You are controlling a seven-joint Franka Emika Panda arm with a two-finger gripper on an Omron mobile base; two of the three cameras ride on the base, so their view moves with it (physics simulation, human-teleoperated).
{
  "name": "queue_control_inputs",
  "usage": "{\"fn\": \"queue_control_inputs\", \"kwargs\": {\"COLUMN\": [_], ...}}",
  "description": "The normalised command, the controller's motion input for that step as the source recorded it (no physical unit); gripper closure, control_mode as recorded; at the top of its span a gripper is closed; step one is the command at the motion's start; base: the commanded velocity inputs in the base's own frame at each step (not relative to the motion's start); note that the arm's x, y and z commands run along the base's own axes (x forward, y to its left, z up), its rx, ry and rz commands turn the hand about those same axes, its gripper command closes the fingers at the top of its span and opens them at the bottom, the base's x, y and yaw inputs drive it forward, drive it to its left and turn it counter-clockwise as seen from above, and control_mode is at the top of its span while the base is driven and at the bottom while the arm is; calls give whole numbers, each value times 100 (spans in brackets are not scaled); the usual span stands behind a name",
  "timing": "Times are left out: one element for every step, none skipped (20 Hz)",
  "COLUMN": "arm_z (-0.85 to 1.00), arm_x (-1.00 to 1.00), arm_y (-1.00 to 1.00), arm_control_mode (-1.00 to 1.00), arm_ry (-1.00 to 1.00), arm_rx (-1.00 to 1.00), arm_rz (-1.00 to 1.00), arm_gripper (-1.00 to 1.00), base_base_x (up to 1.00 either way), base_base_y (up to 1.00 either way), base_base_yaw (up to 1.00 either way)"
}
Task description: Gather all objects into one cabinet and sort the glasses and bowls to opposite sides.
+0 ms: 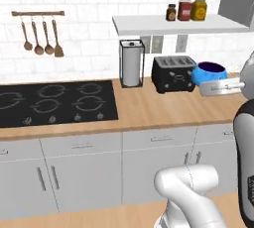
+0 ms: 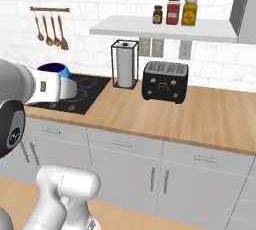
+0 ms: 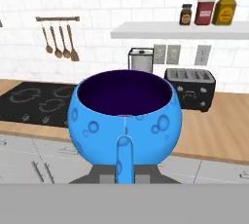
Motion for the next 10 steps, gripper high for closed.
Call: {"fn": "queue_control_inputs", "kwargs": {"arm_z": [0,0,0,0,0,0,0,0,0,0], "arm_x": [0,0,0,0,0,0,0,0,0,0], "arm_y": [0,0,0,0,0,0,0,0,0,0], "arm_control_mode": [100,100,100,100,100,100,100,100,100,100], "arm_ry": [0,0,0,0,0,0,0,0,0,0], "arm_rx": [0,0,0,0,0,0,0,0,0,0], "arm_rz": [0,0,0,0,0,0,0,0,0,0], "arm_gripper": [100,100,100,100,100,100,100,100,100,100], "base_base_x": [-34,-31,-25,-31,-35,-36,-37,-36,-32,-29], "base_base_y": [68,64,57,56,60,57,51,47,46,42], "base_base_yaw": [69,79,87,88,87,90,91,90,90,89]}}
